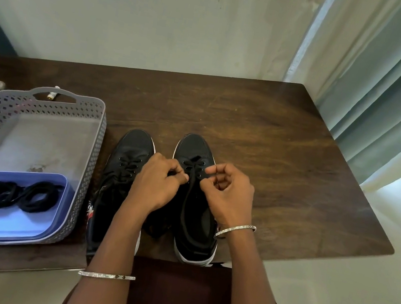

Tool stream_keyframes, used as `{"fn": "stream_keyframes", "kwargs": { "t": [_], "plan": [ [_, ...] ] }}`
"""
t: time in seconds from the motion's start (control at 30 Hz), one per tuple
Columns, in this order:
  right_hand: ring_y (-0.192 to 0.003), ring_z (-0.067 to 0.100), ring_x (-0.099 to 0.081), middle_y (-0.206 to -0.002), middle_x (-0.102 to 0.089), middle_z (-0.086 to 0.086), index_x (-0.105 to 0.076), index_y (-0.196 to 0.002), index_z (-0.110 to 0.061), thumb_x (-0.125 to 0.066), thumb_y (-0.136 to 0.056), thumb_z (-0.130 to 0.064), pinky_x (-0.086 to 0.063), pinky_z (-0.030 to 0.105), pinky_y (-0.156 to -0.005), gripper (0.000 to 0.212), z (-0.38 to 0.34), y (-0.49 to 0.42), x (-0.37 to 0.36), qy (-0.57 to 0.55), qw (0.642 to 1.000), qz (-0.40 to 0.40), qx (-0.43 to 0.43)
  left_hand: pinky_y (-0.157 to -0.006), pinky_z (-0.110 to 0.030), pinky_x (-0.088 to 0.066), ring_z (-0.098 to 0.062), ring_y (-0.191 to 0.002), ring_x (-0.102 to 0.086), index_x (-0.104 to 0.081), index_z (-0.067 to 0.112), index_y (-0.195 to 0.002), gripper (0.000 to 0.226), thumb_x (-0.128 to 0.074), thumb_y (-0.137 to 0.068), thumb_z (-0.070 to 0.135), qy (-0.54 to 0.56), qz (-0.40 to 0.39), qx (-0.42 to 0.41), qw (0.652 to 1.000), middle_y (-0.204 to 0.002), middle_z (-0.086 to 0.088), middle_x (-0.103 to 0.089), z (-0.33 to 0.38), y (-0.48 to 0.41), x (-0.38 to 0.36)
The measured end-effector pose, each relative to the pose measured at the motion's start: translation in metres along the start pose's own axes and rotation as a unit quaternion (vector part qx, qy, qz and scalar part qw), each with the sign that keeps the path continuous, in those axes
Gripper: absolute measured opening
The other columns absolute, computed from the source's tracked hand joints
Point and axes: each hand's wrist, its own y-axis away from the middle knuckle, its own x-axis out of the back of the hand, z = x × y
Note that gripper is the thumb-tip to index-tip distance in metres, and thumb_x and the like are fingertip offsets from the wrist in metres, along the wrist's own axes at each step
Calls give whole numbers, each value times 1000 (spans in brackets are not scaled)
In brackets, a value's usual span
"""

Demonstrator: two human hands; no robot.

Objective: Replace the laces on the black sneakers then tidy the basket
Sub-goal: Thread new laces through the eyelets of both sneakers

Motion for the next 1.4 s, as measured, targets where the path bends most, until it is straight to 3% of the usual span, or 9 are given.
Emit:
{"fn": "stream_keyframes", "kwargs": {
  "t": [0.2,0.47,0.57,0.7,0.9,1.0,1.1,1.3,1.4],
  "plan": [
    [-59,12,-52,-72,-61,3,-71,-94,-26,-60,-79,2,-42,14,-58,34,3,-1,1,38,993,-71,91,-46,-23,-30,-9,-43,-40,-61,15,-65,30,-56,-94,20,236,-55,165,956,-53,5,-52,13,5,-3],
    [-73,11,-58,-84,-64,0,-78,-82,-26,-66,-79,-1,-42,8,-64,29,6,-5,-2,82,991,-50,97,-35,-17,-19,-6,-43,-33,-60,12,-68,31,-52,-97,16,351,-54,182,917,-58,3,-54,16,11,-1],
    [-71,9,-58,-84,-63,0,-79,-80,-25,-67,-80,-2,-42,8,-63,26,7,-5,-4,75,993,-42,84,-38,-17,-26,-7,-45,-38,-64,13,-67,32,-54,-96,18,319,-53,158,933,-59,2,-56,16,12,1],
    [-68,7,-59,-82,-65,-4,-78,-77,-24,-68,-80,-5,-42,7,-61,22,6,-4,-3,72,994,-37,72,-56,-29,-42,-14,-47,-50,-65,18,-51,39,-61,-89,28,93,-26,58,994,-51,2,-59,15,12,19],
    [-55,0,-52,-68,-64,-8,-69,-79,-14,-68,-75,-2,-42,9,-56,13,1,-3,-2,10,1000,-15,22,-56,-30,-43,-14,-53,-59,-66,20,-51,47,-61,-93,41,-145,-15,39,989,-49,4,-60,10,15,29],
    [-55,-1,-51,-69,-64,-8,-68,-80,-13,-68,-74,-1,-44,10,-57,13,0,-3,-3,-9,1000,-12,9,-62,-31,-44,-18,-74,-64,-70,23,-77,27,-61,-94,42,-136,79,6,988,-73,5,-66,5,10,15],
    [-58,1,-54,-68,-64,-9,-69,-78,-16,-67,-75,0,-46,15,-58,16,2,-4,-5,-30,1000,-2,2,-75,-33,-53,-13,-88,-65,-72,35,-102,13,-70,-89,38,-128,61,-24,990,-90,11,-70,2,4,4],
    [-62,3,-55,-66,-66,-9,-71,-73,-18,-70,-81,-8,-47,26,-64,13,6,-8,-8,-114,993,35,-22,-84,-41,-50,-13,-81,-64,-63,32,-79,15,-64,-92,39,-98,51,-24,994,-70,17,-60,-1,0,2],
    [-66,4,-58,-67,-66,-12,-71,-73,-19,-73,-86,-20,-48,29,-66,13,5,-8,-10,-109,994,-3,6,-75,-35,-49,-10,-74,-63,-61,27,-84,15,-61,-95,37,44,51,-6,998,-67,11,-66,-2,-2,1]
  ]
}}
